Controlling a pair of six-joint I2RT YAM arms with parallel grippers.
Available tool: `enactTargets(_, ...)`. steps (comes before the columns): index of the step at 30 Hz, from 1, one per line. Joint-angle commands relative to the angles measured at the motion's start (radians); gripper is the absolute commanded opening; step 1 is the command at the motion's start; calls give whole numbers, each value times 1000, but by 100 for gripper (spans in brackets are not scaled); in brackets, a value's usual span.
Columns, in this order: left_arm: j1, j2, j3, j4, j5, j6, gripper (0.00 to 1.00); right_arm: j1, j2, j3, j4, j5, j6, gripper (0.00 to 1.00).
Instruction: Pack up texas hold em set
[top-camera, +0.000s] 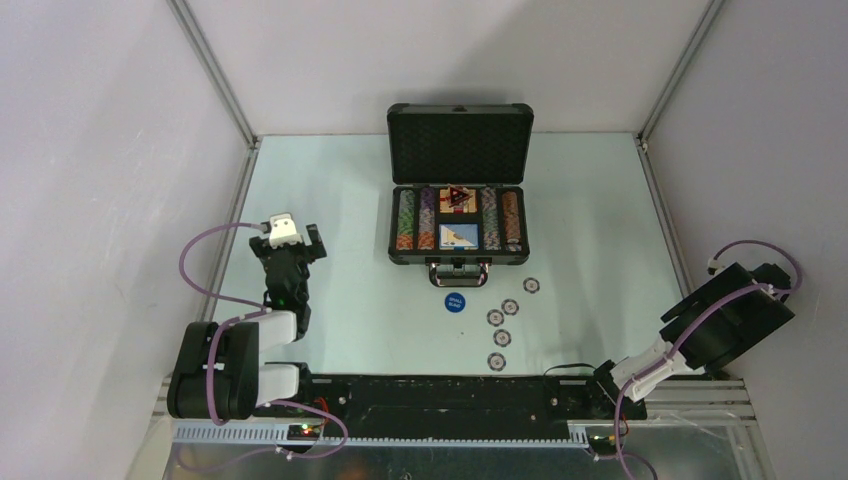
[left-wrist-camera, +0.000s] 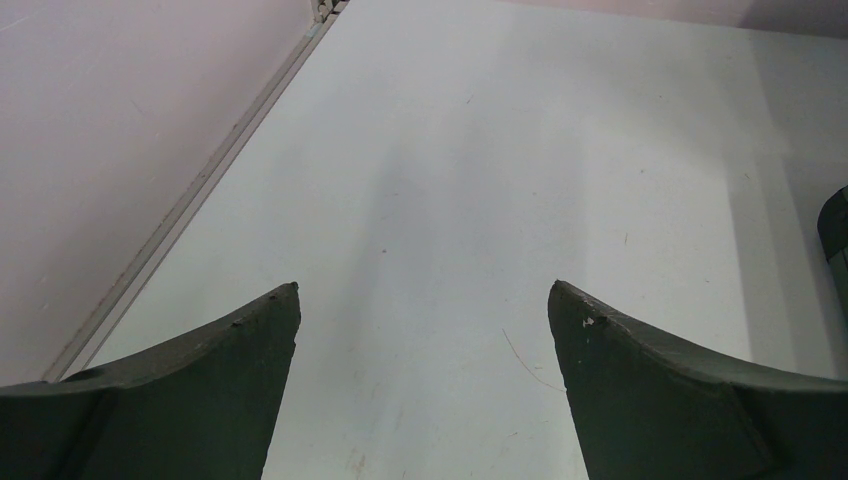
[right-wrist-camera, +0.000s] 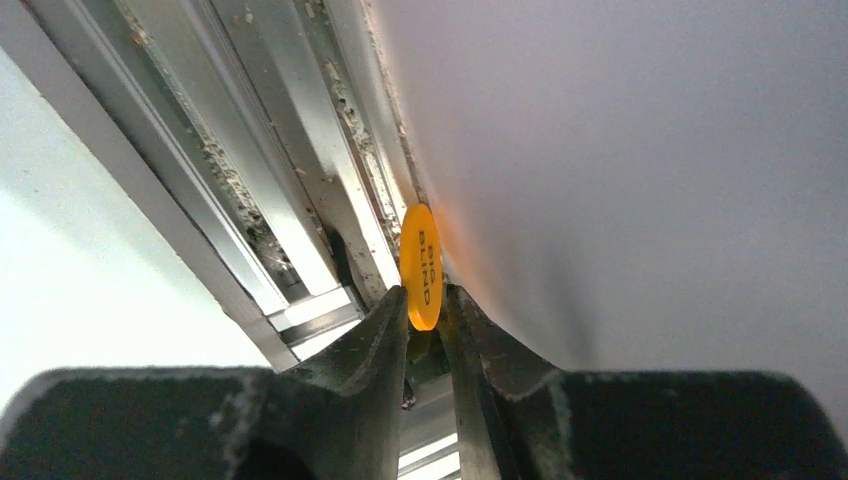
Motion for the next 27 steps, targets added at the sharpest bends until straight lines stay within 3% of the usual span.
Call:
enactTargets(1, 9, -5, 3, 56, -4, -12, 98, -46, -44, 9, 36, 35, -34, 26)
enactTargets(17, 9, -4, 2, 56, -5, -12, 98, -55, 0, -27, 45, 19, -66, 25)
enactTargets(27, 9, -4, 2, 56, -3, -12, 98, -75, 22, -30, 69, 16, -76, 17)
